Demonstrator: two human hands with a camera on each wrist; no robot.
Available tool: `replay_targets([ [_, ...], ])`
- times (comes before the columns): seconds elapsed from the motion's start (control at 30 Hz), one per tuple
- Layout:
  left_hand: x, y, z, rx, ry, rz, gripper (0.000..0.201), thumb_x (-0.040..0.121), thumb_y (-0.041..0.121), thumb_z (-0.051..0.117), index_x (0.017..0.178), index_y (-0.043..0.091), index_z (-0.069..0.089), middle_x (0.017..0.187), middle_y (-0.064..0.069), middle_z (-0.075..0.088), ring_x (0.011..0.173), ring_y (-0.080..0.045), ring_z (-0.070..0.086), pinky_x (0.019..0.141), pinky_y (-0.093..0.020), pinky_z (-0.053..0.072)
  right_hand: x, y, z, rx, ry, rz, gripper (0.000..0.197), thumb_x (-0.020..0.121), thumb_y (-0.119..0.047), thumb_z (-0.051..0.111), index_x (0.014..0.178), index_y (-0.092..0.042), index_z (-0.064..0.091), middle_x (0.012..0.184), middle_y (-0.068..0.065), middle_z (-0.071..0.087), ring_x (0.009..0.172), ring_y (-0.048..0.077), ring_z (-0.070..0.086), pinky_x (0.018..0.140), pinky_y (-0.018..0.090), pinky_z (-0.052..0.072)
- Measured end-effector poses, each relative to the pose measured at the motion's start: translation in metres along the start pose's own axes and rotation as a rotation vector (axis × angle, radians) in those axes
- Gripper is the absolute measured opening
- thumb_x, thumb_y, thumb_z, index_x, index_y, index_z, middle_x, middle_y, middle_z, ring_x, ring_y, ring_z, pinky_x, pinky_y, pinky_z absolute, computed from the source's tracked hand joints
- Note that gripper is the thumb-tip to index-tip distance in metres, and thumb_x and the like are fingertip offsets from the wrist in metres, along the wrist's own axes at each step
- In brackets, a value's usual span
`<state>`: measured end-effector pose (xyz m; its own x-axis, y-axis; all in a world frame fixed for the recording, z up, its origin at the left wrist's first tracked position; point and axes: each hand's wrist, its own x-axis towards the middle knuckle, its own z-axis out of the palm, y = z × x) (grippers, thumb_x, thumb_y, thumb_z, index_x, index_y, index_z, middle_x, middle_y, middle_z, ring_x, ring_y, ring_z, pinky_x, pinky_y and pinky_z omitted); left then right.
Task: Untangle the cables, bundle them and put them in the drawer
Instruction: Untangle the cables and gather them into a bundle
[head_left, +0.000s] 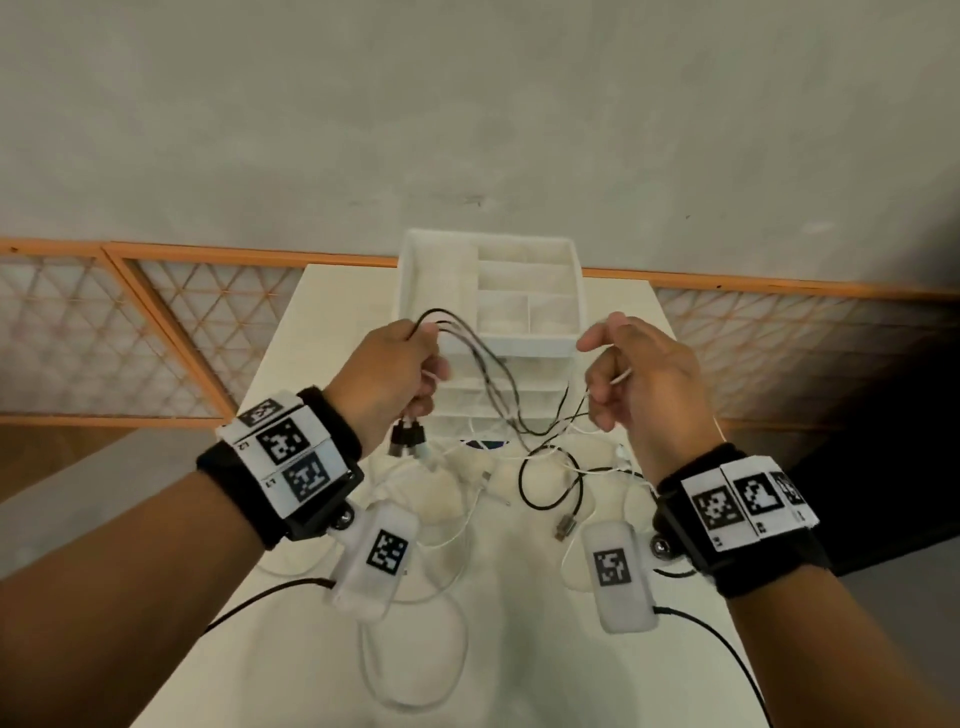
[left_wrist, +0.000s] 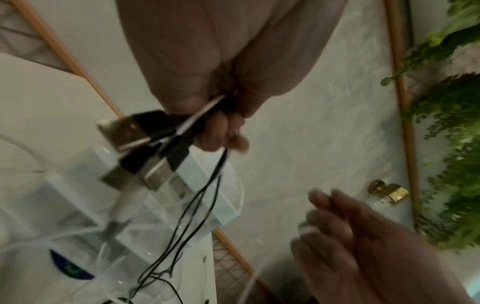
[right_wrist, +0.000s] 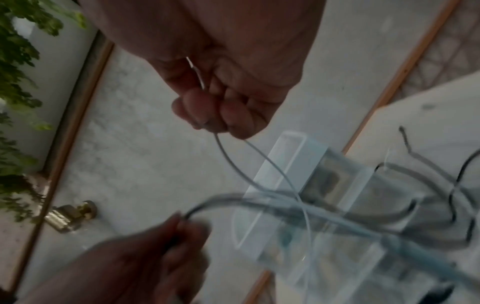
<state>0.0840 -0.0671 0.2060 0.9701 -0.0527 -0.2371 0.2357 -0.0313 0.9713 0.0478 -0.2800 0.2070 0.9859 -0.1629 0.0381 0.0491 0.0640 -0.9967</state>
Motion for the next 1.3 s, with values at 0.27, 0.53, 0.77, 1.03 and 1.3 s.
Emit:
replay_targets([
  [0.27,-0.01,-0.03,0.019,0.171,-0.267,0.069,0.028,0.105,0.023,0.039,0.079,0.012,0.044,0.06,-0.002,0.048,0.053,-0.021,0.049,0.062,-0.036,0.046,0.007,-0.01,0.044,-0.015,0.057,0.007,0.022,0.1,-0.013,0.045,0.085,-0.011,0.061,0.052,0.004,0.048,0.041,0.016,0.035,0.042,0.022,0.027],
  [0.53,0.007,-0.021,-0.009,0.195,-0.035,0.243,0.028,0.105,0.027,0.039,0.101,0.007,0.057,0.098,0.003,0.071,0.09,-0.015,0.064,0.069,-0.025,0.049,-0.008,-0.011,0.039,-0.548,-0.251,-0.127,0.034,0.101,-0.035,0.051,0.084,-0.017,0.074,0.042,-0.017,0.042,0.042,0.001,0.04,0.056,0.019,0.028],
  [0.77,0.007,-0.072,-0.006,0.371,-0.238,0.103,0.03,0.105,0.027,0.036,0.078,0.015,0.038,0.059,-0.003,0.048,0.059,-0.024,0.053,0.063,-0.034,0.044,0.042,-0.014,0.008,-0.406,0.228,-0.094,0.032,0.093,-0.022,0.059,0.062,-0.019,0.067,0.097,-0.019,0.072,0.09,-0.012,0.062,0.08,0.019,0.045],
  [1.03,0.007,-0.093,-0.045,0.285,-0.118,-0.117,0.024,0.104,0.018,0.038,0.082,0.011,0.036,0.063,-0.003,0.031,0.052,-0.015,0.026,0.048,-0.026,0.026,0.064,0.025,-0.03,-1.116,0.085,-0.042,0.066,0.089,-0.042,0.067,0.148,-0.033,0.037,0.146,0.009,0.04,0.123,0.024,0.051,0.113,0.041,0.036],
  [1.3,0.002,-0.046,-0.013,0.135,-0.295,-0.006,0.025,0.105,0.019,0.04,0.084,0.009,0.047,0.059,-0.005,0.048,0.05,-0.019,0.04,0.055,-0.032,0.038,0.011,0.056,0.048,-1.018,-0.173,-0.362,0.026,0.092,-0.04,0.055,0.086,-0.022,0.072,0.065,-0.006,0.064,0.064,0.019,0.059,0.066,0.037,0.054],
])
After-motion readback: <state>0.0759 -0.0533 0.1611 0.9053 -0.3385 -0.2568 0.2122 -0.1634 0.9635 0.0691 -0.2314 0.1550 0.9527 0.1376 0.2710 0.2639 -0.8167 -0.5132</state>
